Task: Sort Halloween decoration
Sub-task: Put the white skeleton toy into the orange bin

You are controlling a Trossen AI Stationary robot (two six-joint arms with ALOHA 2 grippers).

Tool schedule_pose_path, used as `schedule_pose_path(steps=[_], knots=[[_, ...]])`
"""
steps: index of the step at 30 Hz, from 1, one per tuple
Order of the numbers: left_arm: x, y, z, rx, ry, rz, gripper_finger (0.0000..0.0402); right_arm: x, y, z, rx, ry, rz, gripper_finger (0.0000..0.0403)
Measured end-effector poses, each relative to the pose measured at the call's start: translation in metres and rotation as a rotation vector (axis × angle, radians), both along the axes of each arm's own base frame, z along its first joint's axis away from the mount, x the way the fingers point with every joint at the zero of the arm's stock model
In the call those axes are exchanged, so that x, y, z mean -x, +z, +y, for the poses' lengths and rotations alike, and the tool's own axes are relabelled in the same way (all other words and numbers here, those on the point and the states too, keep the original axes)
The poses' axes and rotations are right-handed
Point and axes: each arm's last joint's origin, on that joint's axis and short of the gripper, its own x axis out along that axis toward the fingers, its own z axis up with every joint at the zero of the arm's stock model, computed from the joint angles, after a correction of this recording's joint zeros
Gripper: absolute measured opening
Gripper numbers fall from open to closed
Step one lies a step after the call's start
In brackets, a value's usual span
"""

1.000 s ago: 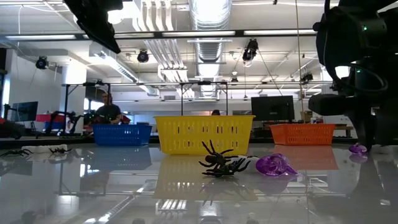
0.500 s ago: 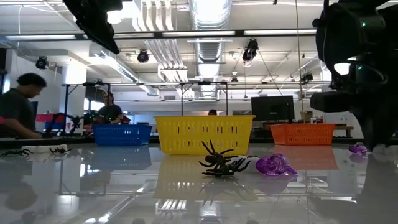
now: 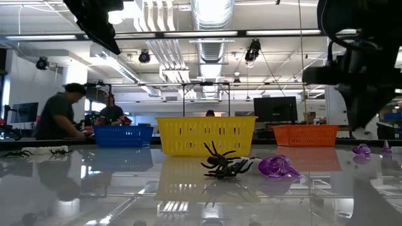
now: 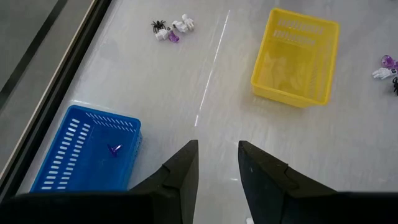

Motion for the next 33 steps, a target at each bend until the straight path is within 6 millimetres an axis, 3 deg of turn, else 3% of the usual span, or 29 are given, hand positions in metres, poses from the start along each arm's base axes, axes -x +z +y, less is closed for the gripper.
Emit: schedule_pose_path(steps=[6,12,26,33], knots=[[0.000,0.000,0.000,0.000,0.000,0.001,0.0096,0.010,0.015,-0.013,0.081,-0.029,-0.024,0.0008],[-0.002,-0.001,0.000,0.002,0.000,0.007,0.0096,0.014,0.029,-0.039,0.180,-0.050,-0.056,0.0008],[-0.017,-0.008,0.005,-0.016,-0.012,0.023,0.0096,0.020,0.047,-0.123,0.278,-0.025,-0.042,0.0008],[-0.021,-0.011,0.007,0.005,0.011,0.038,0.0096,0.021,0.046,-0.172,0.283,0.027,-0.064,0.0008]])
